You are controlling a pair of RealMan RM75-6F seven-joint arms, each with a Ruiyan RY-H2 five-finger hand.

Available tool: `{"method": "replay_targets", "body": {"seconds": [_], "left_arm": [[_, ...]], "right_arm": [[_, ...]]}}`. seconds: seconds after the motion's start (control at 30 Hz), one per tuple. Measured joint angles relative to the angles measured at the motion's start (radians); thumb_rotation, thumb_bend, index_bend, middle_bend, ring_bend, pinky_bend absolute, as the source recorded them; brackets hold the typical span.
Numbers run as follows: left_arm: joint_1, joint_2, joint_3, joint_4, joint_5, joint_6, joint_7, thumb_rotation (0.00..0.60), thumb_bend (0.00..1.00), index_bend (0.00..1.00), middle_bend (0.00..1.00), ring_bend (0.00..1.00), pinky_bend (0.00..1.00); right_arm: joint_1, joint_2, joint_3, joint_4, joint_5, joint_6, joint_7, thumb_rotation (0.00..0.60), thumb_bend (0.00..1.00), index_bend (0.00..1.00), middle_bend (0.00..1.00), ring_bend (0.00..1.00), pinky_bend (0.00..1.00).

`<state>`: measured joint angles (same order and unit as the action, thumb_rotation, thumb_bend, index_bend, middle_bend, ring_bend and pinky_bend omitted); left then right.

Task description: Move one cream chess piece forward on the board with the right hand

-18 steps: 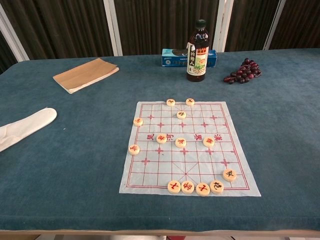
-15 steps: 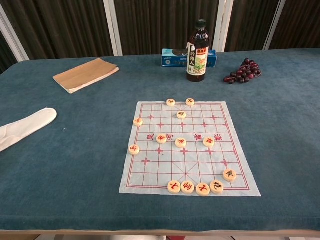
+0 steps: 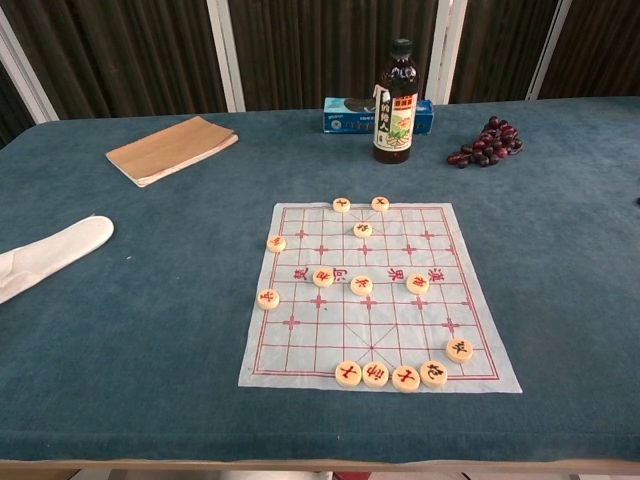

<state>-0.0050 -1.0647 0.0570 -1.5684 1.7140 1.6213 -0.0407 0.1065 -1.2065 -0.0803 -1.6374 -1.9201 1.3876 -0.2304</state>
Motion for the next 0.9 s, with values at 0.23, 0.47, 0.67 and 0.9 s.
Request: {"method": "replay_targets", "body": {"seconds": [0.23, 0.47, 0.67, 0.9], "left_arm": [[-0.002, 0.008, 0.002, 0.006, 0.002, 0.003, -0.031, 0.600, 0.45, 0.00, 0.00, 0.00, 0.01], [-0.002, 0.015, 0.006, 0.011, 0.008, 0.007, -0.055, 0.600, 0.45, 0.00, 0.00, 0.00, 0.01], [-0.001, 0.019, 0.008, 0.016, 0.012, 0.014, -0.071, 0.600, 0.45, 0.00, 0.00, 0.00, 0.01], [0.002, 0.021, 0.009, 0.017, 0.012, 0.020, -0.078, 0.600, 0.45, 0.00, 0.00, 0.00, 0.01]], "right_arm": [[0.135, -0.104, 0.051, -0.098, 0.041, -0.282, -0.196, 0.600, 0.36, 0.38, 0.00, 0.00, 0.00], [0.229, -0.268, 0.103, -0.106, 0.176, -0.430, -0.323, 0.600, 0.36, 0.46, 0.00, 0.00, 0.00], [0.260, -0.342, 0.124, -0.073, 0.271, -0.466, -0.407, 0.600, 0.36, 0.47, 0.00, 0.00, 0.00], [0.281, -0.380, 0.130, -0.028, 0.337, -0.469, -0.451, 0.600, 0.38, 0.51, 0.00, 0.00, 0.00]]}}
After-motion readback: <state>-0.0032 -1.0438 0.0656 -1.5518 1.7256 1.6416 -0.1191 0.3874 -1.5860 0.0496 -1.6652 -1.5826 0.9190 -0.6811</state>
